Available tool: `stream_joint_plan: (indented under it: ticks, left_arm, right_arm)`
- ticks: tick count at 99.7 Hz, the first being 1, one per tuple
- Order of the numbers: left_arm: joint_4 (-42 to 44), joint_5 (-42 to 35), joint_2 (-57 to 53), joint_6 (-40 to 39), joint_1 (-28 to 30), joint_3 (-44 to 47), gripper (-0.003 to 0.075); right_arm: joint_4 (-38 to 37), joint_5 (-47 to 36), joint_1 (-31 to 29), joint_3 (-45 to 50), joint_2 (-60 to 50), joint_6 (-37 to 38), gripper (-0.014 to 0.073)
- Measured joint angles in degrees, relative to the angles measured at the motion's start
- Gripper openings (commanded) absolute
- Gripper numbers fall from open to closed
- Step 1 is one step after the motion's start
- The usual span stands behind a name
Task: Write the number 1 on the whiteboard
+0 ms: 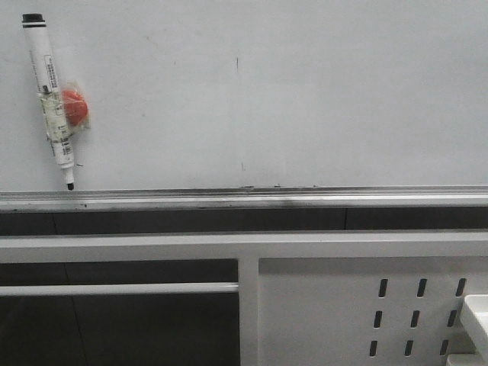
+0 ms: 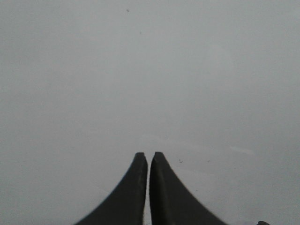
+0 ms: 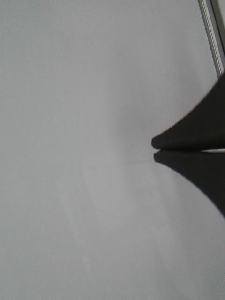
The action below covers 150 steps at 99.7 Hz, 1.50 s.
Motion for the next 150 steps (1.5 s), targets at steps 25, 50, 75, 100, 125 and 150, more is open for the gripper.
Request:
stream_joint_plan:
  ticks: [25,50,75,100,125,150]
  left_arm:
    - [5.49,9.28,0.0,0.0,0.0,-0.62,0.0134]
    - [3.16,11.5,3.9,0.0,-3.48,-0.62,0.0411]
    - [1.24,2.51,15.62,0.0,-7.37,-0.62,0.0399]
    - [3.07,-11.34,36.32,-0.11,-19.24,-0.62,0.0399]
    - [0.5,-29.36,58.18,-0.11,-28.97,-0.87,0.0399]
    - [-3.4,-42.38,70.33,-0.11,-32.5,-0.87,0.0399]
  right_arm:
    - [0.0,6.68,0.0,-0.98,2.16,0.0,-0.007]
    - [0.12,10.23,6.32,-4.68,7.51,-6.9,-0.0069]
    - [2.21,8.14,10.22,-4.77,12.98,-7.45,-0.0069]
    - [2.84,8.06,14.6,-4.77,15.23,-7.45,-0.0069]
    - [2.84,7.7,18.71,-4.77,15.25,-7.45,-0.0069]
    - [2.84,7.7,19.9,-4.91,15.25,-7.45,-0.0069]
